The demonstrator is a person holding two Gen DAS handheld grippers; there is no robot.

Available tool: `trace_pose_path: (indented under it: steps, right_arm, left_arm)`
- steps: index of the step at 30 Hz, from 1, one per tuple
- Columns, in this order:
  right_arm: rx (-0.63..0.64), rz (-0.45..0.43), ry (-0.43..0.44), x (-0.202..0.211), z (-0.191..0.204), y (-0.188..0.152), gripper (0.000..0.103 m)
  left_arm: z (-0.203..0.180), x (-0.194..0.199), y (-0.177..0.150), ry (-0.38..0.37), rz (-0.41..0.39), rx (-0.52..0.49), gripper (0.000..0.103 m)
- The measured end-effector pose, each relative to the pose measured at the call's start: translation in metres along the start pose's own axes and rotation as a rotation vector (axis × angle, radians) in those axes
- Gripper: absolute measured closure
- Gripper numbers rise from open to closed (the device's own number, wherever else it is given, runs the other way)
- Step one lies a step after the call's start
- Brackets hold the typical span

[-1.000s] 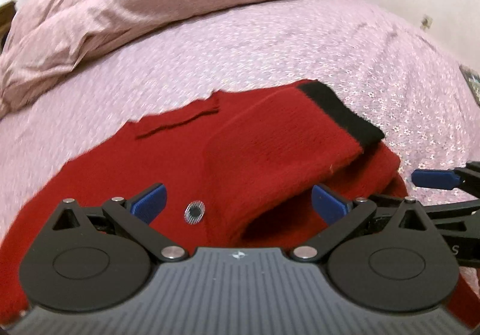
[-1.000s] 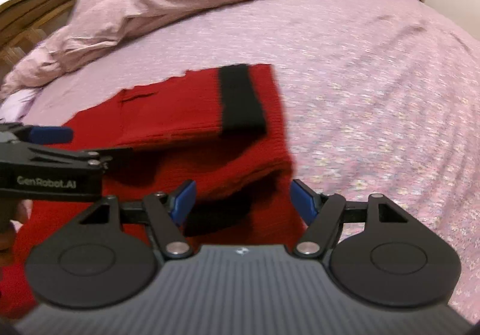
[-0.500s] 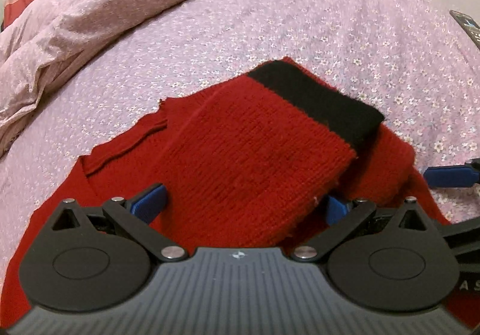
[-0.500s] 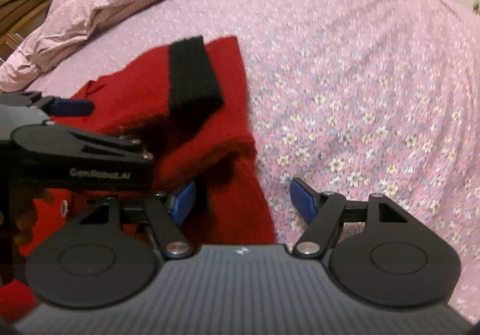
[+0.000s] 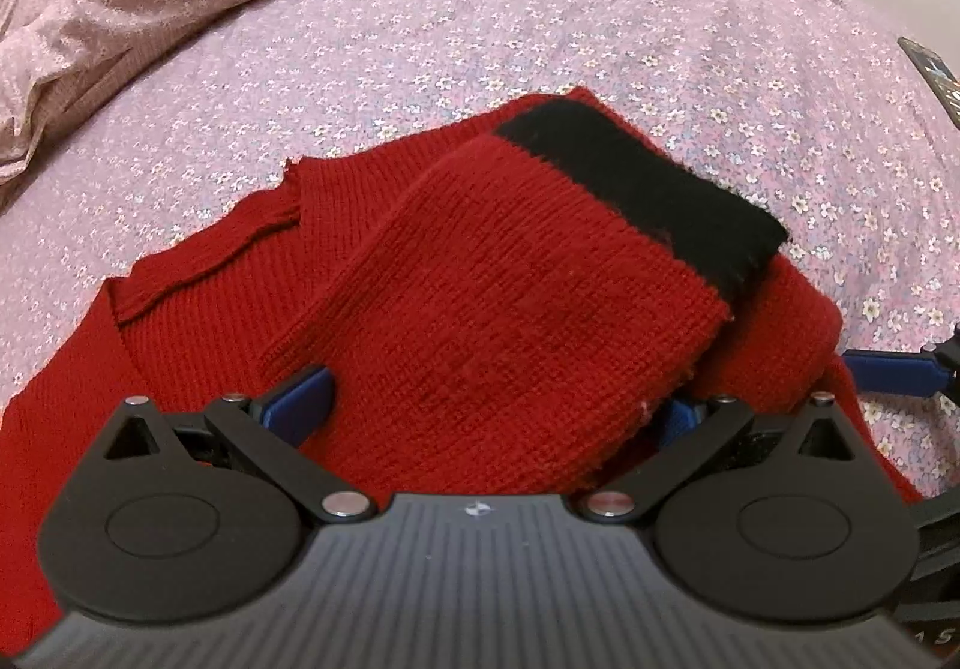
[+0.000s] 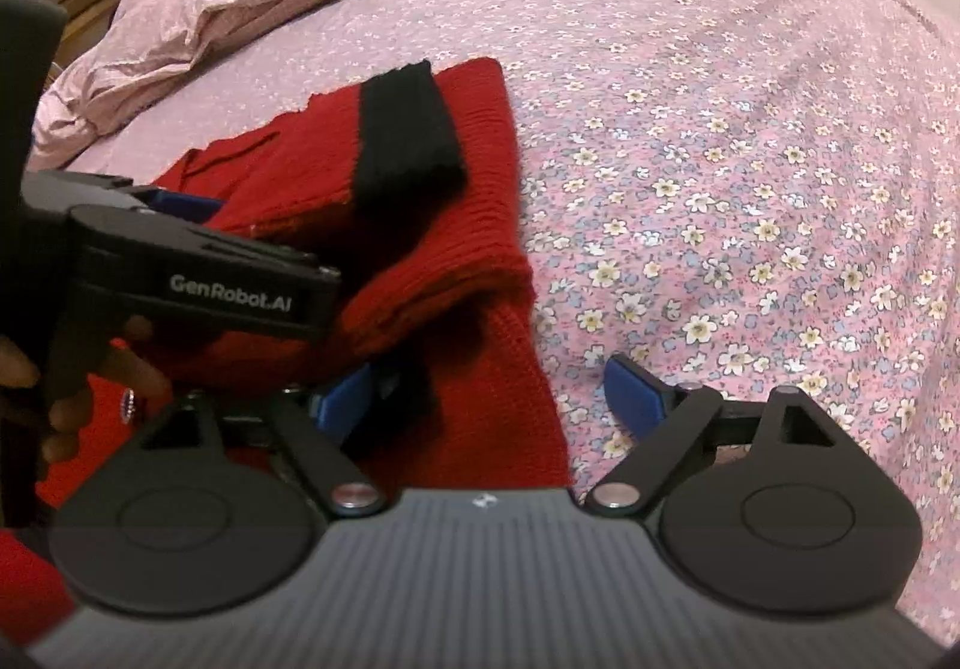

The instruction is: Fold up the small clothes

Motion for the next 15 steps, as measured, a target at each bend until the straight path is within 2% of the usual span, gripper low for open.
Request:
trace_pose_path:
  steps: [5,12,15]
  right_arm:
    - [-0.013,-0.005,0.011,-0.001,-0.003,0.0,0.015]
    - [-0.015,-0.005,0.014,-0.001,-0.003,0.0,0.015]
    - [-0.021,-0.005,0.018,-0.001,-0.003,0.0,0.015]
  left_arm:
    - [0.0,-0.001,0.001,0.003,0.001,0.003,0.0]
    - [-0.001,0.009,0.0,0.018,-0.078,0.015,0.0]
    - [-0.006,0.014,0.004,0.033,-0.108,-0.002,0.004]
Point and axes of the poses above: each gripper's, at about its wrist camera, not at the fingertips, and x roughly against the way its jaws point, z to its left, y to its top, the point moved 5 cm from there along -x, roughly the way its jaws point, and after that the axes turned 6 degrees about -z, right-handed, at the moved point
